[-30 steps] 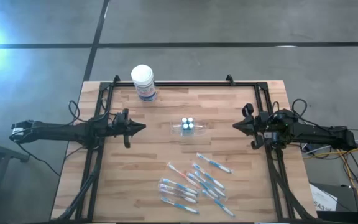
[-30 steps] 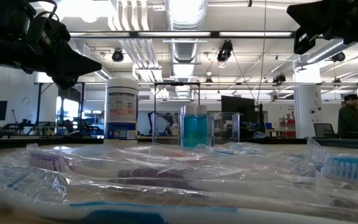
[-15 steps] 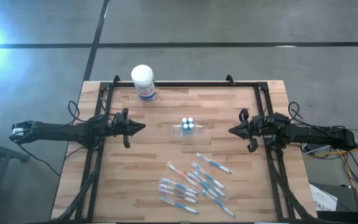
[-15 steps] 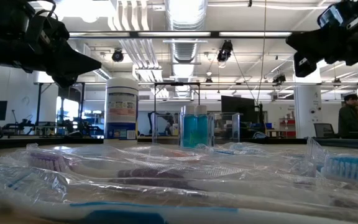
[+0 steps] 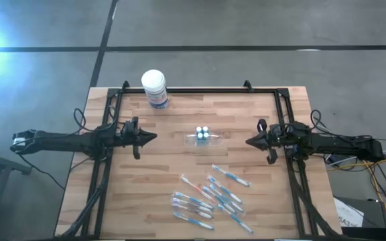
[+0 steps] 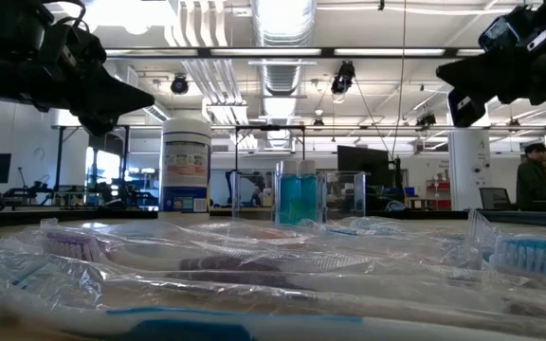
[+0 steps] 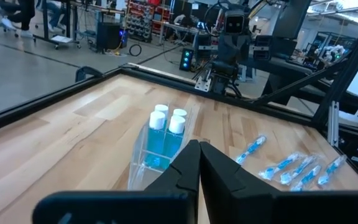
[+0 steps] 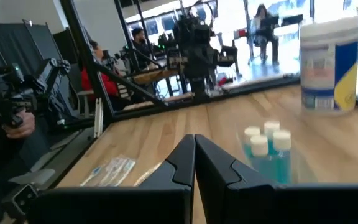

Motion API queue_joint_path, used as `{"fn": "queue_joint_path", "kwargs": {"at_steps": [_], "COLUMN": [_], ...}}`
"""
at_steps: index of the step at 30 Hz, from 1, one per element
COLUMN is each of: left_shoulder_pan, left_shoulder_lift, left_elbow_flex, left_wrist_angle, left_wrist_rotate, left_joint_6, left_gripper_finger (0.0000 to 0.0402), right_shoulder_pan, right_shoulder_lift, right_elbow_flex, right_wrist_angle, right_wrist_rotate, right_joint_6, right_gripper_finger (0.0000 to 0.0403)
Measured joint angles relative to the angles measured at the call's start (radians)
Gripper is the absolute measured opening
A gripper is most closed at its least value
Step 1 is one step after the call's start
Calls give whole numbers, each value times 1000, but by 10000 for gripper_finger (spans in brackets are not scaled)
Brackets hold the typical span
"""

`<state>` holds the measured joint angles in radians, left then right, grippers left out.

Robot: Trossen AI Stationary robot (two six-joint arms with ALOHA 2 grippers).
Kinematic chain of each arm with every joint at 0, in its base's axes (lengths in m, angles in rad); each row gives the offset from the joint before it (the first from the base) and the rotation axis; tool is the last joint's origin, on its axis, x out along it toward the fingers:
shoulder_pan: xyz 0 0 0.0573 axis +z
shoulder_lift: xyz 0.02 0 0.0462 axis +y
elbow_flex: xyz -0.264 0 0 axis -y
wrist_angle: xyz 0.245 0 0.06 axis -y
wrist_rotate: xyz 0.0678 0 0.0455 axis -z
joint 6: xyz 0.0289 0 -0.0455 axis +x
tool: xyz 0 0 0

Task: Pick & Place toothbrushing station
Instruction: Put the blue toothbrush in the transparent organizer

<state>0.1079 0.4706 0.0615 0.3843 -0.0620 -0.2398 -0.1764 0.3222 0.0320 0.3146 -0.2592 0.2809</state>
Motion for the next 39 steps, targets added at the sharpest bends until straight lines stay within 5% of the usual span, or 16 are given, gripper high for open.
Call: {"fn": "queue_joint_path", "kwargs": {"at_steps": [6,15,27,39], "left_shoulder_pan": [0,0,0,0], "left_shoulder_lift": [0,0,-1,-1], "left_elbow_flex": [-1,-1,-1,-1], "left_wrist_angle": [-19,-19,-19,-19], "left_wrist_rotate": [0,1,1,2], "left_joint_6": [-10,0,29,35], "left_gripper_finger": [10,15,16,16], "right_shoulder_pan": [6,114,337,448], "right_shoulder_lift": [48,369,818,1159], "right_elbow_flex": [127,450,648,855], "right_wrist_angle": [-302,-851,-903,-913], "right_wrist_rotate": [12,242,259,233], "right_joint_6": [116,207,369,377], "right_gripper_finger": [8,8,26,180]}}
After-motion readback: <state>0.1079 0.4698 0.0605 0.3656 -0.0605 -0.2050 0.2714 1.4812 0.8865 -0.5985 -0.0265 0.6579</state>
